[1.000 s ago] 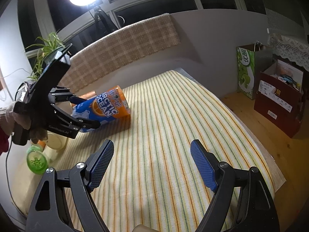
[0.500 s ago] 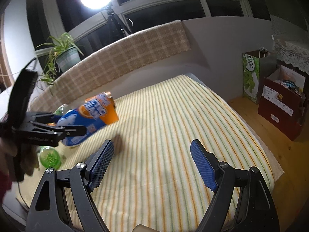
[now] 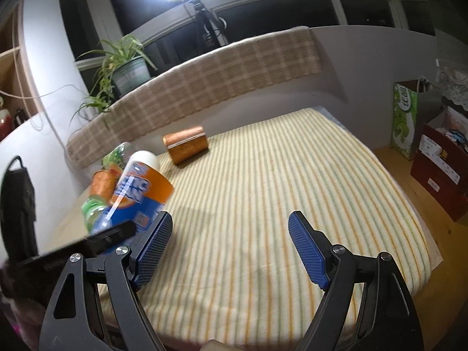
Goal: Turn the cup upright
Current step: 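Close the right tool on the bottle while the left tool releases it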
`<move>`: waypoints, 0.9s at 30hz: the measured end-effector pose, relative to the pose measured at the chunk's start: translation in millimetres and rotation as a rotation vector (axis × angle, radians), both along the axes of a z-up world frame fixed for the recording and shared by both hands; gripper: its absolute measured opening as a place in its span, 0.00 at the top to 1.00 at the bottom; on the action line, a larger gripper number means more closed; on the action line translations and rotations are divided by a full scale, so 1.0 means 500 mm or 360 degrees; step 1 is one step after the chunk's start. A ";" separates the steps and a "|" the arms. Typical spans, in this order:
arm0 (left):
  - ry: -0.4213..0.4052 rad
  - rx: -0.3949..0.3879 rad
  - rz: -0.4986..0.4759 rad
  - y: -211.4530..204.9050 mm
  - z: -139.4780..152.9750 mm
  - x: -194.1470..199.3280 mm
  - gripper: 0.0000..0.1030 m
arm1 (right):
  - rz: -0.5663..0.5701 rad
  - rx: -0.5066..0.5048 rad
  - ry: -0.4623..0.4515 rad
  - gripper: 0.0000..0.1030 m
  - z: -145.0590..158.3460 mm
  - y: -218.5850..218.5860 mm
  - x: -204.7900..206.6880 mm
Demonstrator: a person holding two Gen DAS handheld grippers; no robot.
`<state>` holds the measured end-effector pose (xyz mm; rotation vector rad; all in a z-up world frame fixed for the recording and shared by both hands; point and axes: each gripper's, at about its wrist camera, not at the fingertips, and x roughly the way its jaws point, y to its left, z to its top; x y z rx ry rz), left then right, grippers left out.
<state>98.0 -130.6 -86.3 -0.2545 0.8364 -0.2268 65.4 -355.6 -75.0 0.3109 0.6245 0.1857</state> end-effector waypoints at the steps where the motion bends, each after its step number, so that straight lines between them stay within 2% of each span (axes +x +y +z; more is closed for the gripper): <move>1: 0.0017 -0.0013 0.0018 0.002 -0.007 0.000 0.30 | 0.0013 -0.0002 0.0005 0.21 0.001 0.004 0.000; 9: 0.0098 -0.0038 0.0023 0.002 -0.031 0.000 0.28 | 0.0049 0.0093 0.0085 0.21 -0.007 0.017 0.006; 14: 0.0126 -0.0050 -0.0061 0.008 -0.027 -0.012 0.18 | 0.0096 0.0158 0.0156 0.21 -0.010 0.036 0.017; 20: 0.0073 -0.0030 -0.0134 0.050 0.003 -0.056 0.17 | 0.0154 0.0432 0.0307 0.21 -0.019 0.062 0.051; 24: -0.0001 -0.0011 -0.0101 0.118 0.033 -0.087 0.17 | 0.0178 0.0586 0.0438 0.21 -0.032 0.089 0.088; 27: -0.0035 0.0048 -0.0046 0.166 0.052 -0.100 0.17 | 0.0166 0.0669 0.0537 0.21 -0.049 0.106 0.115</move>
